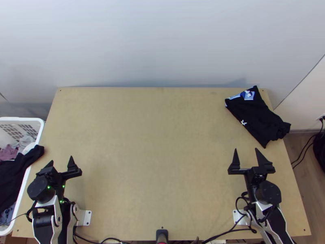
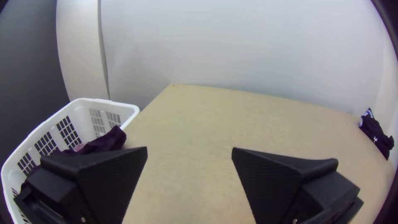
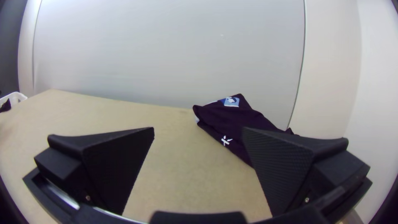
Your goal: Fold the t-shirt
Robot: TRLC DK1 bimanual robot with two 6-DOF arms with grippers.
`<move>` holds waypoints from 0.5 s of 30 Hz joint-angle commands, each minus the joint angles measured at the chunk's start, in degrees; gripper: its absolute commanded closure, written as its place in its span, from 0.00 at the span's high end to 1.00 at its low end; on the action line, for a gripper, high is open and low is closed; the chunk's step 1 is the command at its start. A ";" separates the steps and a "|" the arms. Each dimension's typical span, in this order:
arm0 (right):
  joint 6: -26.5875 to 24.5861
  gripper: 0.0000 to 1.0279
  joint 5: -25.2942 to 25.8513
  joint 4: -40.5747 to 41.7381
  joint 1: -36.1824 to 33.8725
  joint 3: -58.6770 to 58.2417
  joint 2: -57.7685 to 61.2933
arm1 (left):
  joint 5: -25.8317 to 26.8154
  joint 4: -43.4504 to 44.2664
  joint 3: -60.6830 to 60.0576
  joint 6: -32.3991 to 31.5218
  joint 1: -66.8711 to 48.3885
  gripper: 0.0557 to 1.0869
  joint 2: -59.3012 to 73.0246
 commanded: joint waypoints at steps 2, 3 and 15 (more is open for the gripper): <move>0.01 0.96 0.03 0.01 0.07 0.00 0.01 | 0.03 0.04 0.02 0.00 0.02 0.96 0.01; 0.01 0.96 0.03 0.01 0.24 0.00 0.01 | 0.03 0.04 0.02 0.00 0.02 0.96 0.01; -8.60 0.96 4.33 4.49 -1.69 -0.26 -0.25 | -1.64 -0.13 0.29 3.96 1.51 0.96 -0.08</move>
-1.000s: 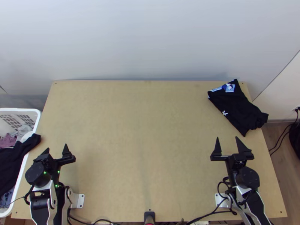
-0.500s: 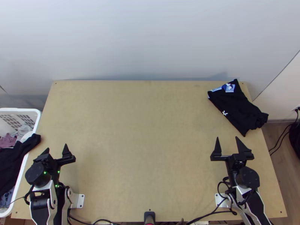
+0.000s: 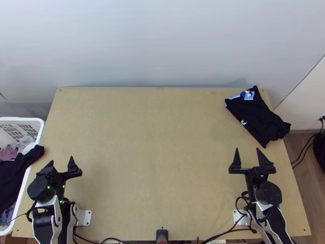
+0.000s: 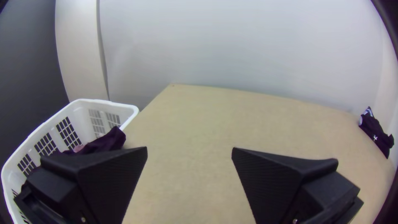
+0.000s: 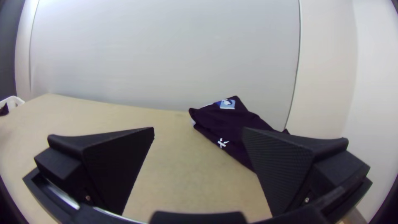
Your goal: Fold the t-shirt
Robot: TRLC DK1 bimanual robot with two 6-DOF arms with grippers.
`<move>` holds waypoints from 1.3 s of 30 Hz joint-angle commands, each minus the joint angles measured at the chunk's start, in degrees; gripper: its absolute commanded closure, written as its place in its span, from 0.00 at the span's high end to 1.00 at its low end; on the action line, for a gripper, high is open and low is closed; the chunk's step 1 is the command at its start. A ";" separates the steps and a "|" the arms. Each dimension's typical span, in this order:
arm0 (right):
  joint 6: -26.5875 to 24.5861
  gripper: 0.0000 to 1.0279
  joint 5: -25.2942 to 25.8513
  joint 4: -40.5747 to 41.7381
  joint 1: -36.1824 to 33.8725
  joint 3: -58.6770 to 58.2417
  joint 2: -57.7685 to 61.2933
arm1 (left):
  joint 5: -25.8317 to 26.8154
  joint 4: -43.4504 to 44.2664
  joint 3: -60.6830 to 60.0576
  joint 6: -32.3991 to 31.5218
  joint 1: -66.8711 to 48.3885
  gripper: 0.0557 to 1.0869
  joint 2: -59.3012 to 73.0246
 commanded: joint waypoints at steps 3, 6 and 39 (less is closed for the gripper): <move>-23.32 0.96 8.49 9.57 2.44 0.46 -0.25 | -2.56 0.09 0.24 3.63 7.47 0.96 -0.08; -26.66 0.96 8.40 10.27 4.46 3.54 -0.08 | -2.56 0.09 0.24 3.63 15.55 0.96 -0.08; -10.49 0.96 21.76 -12.84 10.35 32.81 23.21 | 7.64 12.48 32.32 8.64 52.20 0.96 68.39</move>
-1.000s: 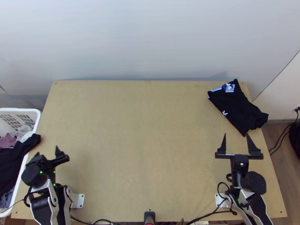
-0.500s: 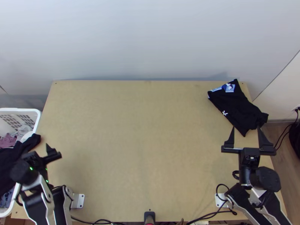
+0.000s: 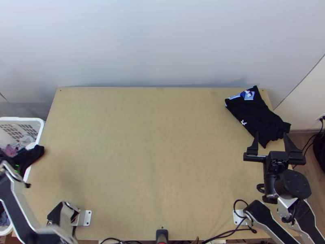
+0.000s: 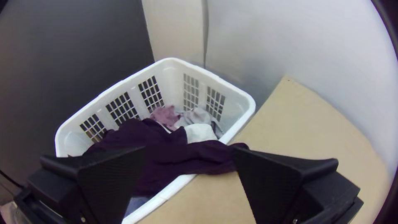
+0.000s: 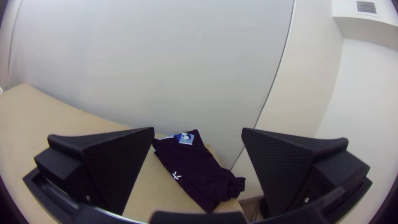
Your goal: Fold the t-shirt
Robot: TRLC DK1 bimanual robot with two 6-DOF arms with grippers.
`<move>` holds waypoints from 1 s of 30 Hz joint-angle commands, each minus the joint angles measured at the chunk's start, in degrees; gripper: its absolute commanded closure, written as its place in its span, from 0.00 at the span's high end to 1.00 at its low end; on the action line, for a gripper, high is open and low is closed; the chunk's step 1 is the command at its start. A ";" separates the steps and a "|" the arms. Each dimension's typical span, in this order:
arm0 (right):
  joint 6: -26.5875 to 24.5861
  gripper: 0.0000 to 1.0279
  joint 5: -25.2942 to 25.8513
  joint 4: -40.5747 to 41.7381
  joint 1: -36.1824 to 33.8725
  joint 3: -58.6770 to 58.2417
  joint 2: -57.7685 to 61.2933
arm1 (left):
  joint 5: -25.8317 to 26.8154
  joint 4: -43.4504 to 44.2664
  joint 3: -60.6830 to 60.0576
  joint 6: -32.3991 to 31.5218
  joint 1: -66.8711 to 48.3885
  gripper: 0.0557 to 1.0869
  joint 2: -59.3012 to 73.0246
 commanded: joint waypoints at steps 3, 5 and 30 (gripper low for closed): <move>2.37 0.96 0.27 -5.50 -0.67 1.57 1.03 | 4.30 2.14 12.15 -0.01 16.09 0.96 28.38; 2.63 0.96 0.27 -6.65 -0.76 1.66 1.29 | 4.30 0.47 16.37 -0.01 18.56 0.96 35.76; 4.04 0.96 0.27 -9.81 -1.81 2.19 5.42 | -8.01 -1.02 57.59 -2.56 26.99 0.96 84.10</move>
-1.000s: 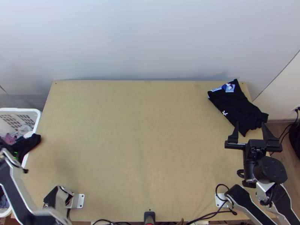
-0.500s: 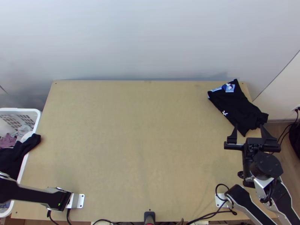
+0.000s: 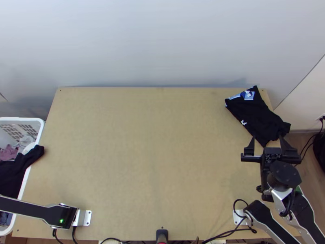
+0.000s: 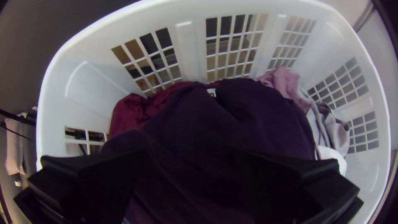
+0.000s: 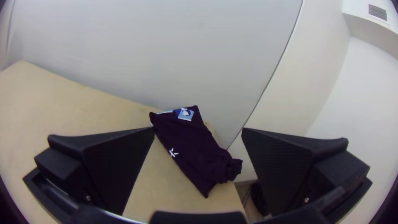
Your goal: Fold the t-shirt
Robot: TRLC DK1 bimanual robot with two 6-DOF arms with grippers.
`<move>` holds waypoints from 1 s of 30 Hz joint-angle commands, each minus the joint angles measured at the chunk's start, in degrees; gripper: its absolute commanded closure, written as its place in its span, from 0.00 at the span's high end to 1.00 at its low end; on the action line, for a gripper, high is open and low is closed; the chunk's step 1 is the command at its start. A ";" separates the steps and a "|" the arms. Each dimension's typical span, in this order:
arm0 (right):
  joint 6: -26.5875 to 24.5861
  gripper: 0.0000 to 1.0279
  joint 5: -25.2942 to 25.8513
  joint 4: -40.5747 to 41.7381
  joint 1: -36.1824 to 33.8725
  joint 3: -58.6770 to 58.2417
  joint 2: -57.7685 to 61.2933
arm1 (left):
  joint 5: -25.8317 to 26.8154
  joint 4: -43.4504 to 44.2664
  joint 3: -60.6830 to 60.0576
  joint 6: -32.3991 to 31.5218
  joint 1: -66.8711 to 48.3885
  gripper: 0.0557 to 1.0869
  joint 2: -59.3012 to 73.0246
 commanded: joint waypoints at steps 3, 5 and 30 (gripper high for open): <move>0.79 0.95 0.01 -0.46 -0.28 0.31 2.21 | -2.04 -0.68 7.01 -1.70 -0.11 0.93 8.85; 1.14 0.95 0.10 -0.46 -0.28 0.31 2.74 | -1.60 -1.56 6.93 -1.78 -0.29 0.71 8.94; 1.58 0.96 0.10 -0.37 -5.03 5.05 4.59 | 30.48 -17.64 -0.19 -4.51 -7.67 0.04 -35.27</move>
